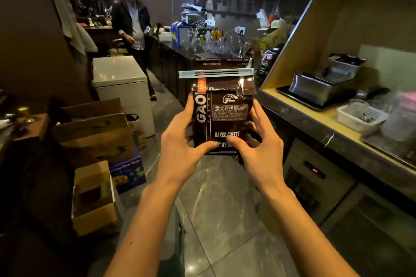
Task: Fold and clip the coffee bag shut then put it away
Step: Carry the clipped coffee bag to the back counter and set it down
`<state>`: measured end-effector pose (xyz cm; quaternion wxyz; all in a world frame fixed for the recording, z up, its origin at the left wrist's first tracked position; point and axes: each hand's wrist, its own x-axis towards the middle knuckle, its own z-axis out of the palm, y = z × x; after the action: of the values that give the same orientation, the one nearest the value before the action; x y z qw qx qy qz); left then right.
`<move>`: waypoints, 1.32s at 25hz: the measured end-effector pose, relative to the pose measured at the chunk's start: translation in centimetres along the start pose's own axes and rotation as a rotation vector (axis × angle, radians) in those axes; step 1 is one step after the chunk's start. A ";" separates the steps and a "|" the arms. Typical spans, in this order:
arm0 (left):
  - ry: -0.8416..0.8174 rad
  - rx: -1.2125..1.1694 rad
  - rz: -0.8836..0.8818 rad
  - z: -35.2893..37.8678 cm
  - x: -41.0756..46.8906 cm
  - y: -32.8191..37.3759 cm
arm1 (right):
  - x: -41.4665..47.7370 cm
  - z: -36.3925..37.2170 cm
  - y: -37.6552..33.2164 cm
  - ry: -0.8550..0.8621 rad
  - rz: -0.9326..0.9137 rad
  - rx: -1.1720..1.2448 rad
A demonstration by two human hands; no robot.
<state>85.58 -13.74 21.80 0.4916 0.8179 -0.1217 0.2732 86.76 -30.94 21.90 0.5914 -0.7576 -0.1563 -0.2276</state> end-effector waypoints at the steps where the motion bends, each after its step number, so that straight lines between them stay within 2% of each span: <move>1: -0.012 -0.019 -0.002 -0.4 1.6 -1.2 | 1.2 1.2 0.3 0.013 0.005 -0.011; 8: -0.081 -0.080 0.017 -0.8 11.6 -7.8 | 9.7 6.5 3.4 0.088 0.013 -0.086; 13: -0.111 -0.120 0.015 3.3 17.0 -11.6 | 14.9 6.5 8.1 0.107 0.016 -0.104; 18: -0.171 -0.147 0.006 12.7 23.0 -14.4 | 21.2 2.4 15.6 0.146 0.042 -0.112; 25: -0.196 -0.154 0.014 29.0 34.6 -14.7 | 34.0 -7.9 26.4 0.178 0.089 -0.142; 33: -0.222 -0.186 0.024 40.7 44.9 -16.6 | 44.8 -13.4 34.5 0.230 0.138 -0.144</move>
<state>143.55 -37.91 20.03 0.5454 0.7926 -0.2098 0.1743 140.03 -54.05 19.86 0.5640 -0.7758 -0.0185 -0.2824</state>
